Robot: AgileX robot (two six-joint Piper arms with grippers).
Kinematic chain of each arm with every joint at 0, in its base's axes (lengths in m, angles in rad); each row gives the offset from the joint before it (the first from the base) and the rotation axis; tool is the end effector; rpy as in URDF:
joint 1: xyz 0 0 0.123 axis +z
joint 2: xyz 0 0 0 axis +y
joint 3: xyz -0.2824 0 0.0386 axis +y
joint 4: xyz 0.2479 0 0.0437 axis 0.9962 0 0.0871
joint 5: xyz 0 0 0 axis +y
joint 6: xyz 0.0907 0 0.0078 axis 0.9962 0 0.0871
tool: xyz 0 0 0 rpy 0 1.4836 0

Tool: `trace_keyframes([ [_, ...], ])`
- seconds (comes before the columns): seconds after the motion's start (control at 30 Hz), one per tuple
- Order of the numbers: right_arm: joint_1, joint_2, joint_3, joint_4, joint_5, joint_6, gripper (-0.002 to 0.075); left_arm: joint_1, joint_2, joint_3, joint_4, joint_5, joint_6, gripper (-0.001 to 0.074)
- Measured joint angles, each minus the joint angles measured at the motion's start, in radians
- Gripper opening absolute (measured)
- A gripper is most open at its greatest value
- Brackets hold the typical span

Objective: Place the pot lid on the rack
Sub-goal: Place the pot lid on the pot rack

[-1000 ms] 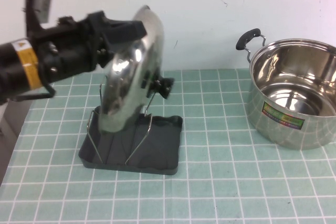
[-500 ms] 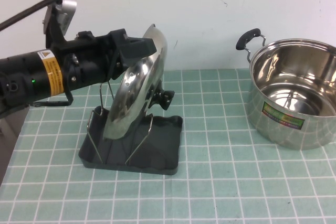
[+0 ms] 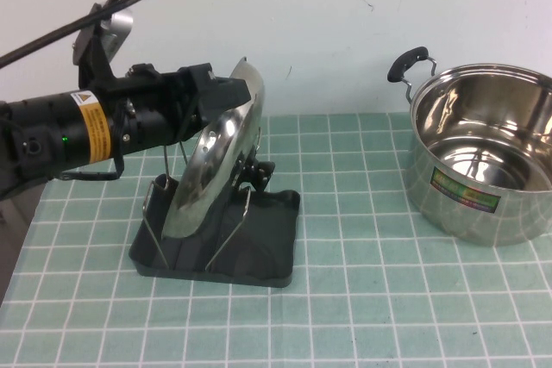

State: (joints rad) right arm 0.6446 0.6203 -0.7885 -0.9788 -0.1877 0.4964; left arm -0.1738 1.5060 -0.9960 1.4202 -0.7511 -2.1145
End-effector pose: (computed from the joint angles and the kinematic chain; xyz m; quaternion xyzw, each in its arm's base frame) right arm 0.0826 0.0796 0.4349 -0.3550 0.4467 0.1138 0.8133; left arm 0.3070 -0.1162 0.3056 -0.0031 0.7767 -0.5082 0.3722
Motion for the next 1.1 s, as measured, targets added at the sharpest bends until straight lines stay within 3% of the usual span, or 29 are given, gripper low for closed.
trace_keyframes([
  [0.3, 0.000, 0.000, 0.000, 0.002, 0.000, 0.006, -0.0001, 0.000, 0.052, -0.002, 0.000, -0.030, 0.006, 0.0043],
  [0.37, 0.000, 0.000, 0.000, 0.002, -0.004, 0.013, -0.0001, 0.000, 0.052, -0.002, 0.000, -0.034, 0.008, 0.0113],
  [0.53, 0.000, 0.000, 0.000, 0.002, -0.010, 0.027, -0.0001, 0.000, 0.052, -0.002, 0.017, -0.036, 0.008, 0.0430],
  [0.63, 0.000, 0.000, 0.000, 0.002, -0.012, 0.032, -0.0001, 0.000, 0.052, -0.002, 0.031, -0.034, 0.008, 0.0559],
  [0.8, 0.000, 0.000, 0.000, 0.002, -0.012, 0.052, -0.0001, 0.014, 0.052, -0.002, 0.041, -0.030, 0.014, 0.0606],
  [1.1, 0.000, 0.000, 0.000, 0.002, -0.012, 0.057, -0.0001, 0.103, 0.052, -0.052, 0.135, -0.122, 0.014, 0.0613],
])
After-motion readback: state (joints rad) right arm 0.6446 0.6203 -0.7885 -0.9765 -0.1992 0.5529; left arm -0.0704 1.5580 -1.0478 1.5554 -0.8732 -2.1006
